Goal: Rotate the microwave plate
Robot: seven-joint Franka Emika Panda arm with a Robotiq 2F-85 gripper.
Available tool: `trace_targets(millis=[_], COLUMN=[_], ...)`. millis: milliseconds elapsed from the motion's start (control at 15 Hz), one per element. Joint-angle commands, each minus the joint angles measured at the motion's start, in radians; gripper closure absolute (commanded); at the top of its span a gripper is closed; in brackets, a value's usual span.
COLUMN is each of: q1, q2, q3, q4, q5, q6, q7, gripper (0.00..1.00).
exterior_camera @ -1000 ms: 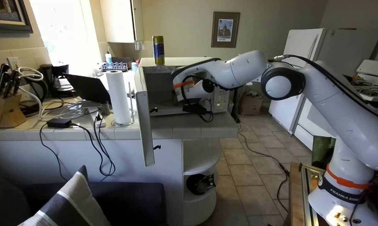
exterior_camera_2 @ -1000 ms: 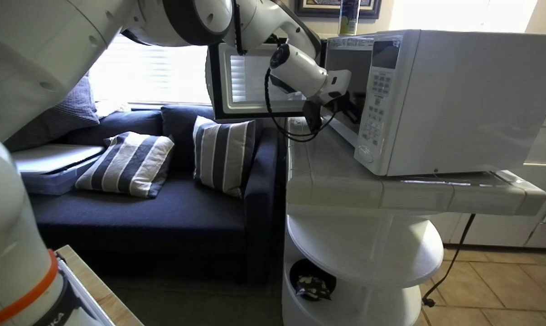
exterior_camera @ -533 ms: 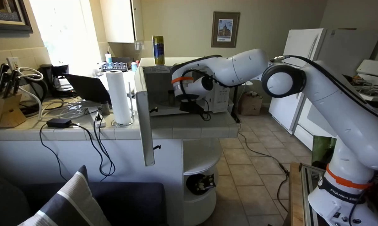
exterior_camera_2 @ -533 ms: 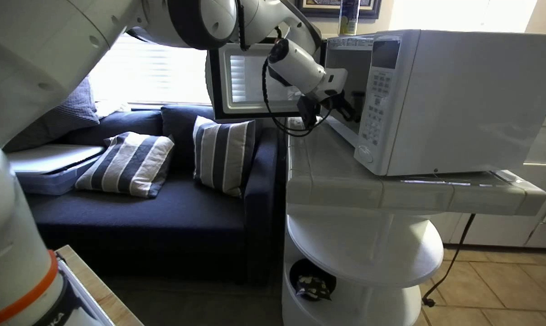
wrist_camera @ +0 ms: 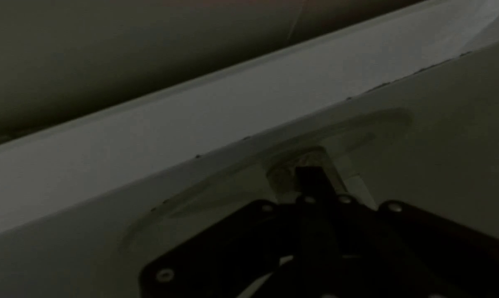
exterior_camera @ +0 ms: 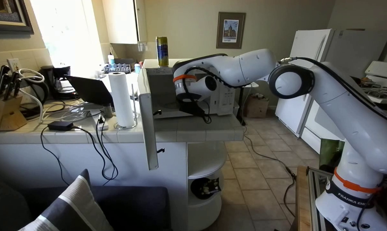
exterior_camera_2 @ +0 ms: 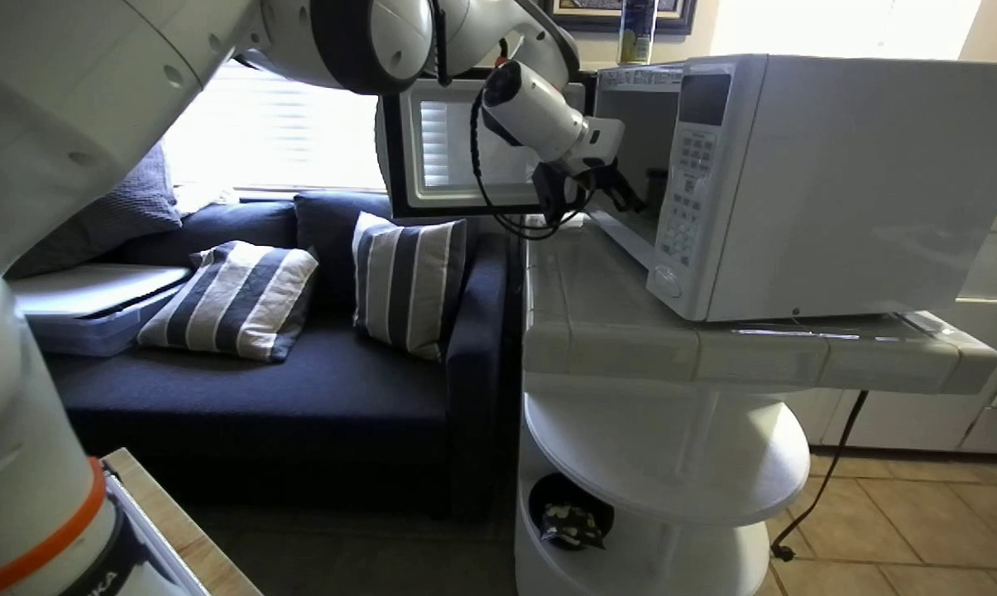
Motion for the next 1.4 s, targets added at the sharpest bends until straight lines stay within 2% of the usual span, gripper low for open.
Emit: trace_targets(millis=[0, 400, 733, 933, 1067, 1333], q1=[-0.017, -0.015, -0.048, -0.058, -0.062, -0.051], q2=[0.013, -0.016, -0.059, -0.054, -0.043, -0.008], q3=[0.032, 0.049, 0.119, 0.136, 0.132, 0.072], q4=[0.035, 0.029, -0.005, 0.016, 0.029, 0.053], q5=[0.025, 0.030, 0.102, 0.123, 0.116, 0.037], q6=[-0.011, 0.035, 0.180, 0.266, 0.299, 0.261], q7=[-0.017, -0.021, -0.144, -0.197, -0.208, -0.122], gripper=[1.00, 1.00, 1.00, 1.00, 1.00, 1.00])
